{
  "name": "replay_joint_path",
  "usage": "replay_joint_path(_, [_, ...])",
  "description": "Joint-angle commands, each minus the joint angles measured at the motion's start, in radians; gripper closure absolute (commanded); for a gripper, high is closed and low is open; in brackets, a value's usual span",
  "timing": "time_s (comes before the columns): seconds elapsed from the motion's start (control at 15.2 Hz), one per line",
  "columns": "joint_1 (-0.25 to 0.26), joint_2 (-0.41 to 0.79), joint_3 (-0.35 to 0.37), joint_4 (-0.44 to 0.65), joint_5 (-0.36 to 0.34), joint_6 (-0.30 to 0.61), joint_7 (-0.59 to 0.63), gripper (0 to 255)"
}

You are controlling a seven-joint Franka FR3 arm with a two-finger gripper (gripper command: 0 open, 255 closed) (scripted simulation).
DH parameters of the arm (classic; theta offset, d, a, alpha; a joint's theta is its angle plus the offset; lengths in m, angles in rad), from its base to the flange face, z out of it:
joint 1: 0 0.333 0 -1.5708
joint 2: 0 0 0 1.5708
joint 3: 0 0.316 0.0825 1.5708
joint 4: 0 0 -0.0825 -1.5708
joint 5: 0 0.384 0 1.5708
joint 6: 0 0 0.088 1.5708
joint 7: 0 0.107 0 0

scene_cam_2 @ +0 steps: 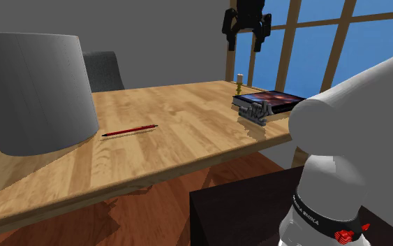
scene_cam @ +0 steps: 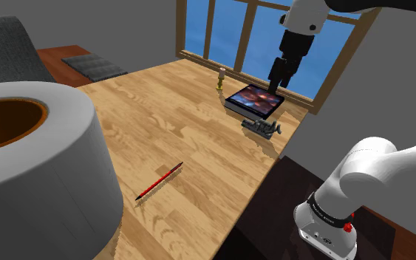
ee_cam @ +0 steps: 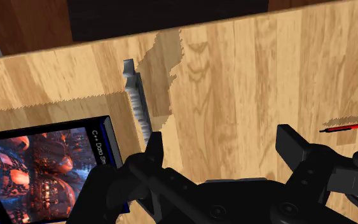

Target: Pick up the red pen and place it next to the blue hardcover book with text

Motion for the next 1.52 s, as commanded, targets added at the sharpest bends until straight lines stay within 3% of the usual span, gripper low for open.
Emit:
replay_joint_path(0.0, [0.0,0.0,0.0,0.0,0.0,0.0,0.0,0])
replay_joint_path(0.46, [-0.044,-0.051,0.222,-0.121,0.141,0.099,0.44,0])
replay_joint_path(0.92, [-0.114,0.036,0.473,-0.127,0.264,0.232,0.882,0])
replay_joint_path(1.19, [-0.191,0.143,0.63,-0.082,0.295,0.321,1.137,0])
replay_joint_path(1.45, [-0.307,0.285,0.805,-0.01,0.273,0.413,1.405,0])
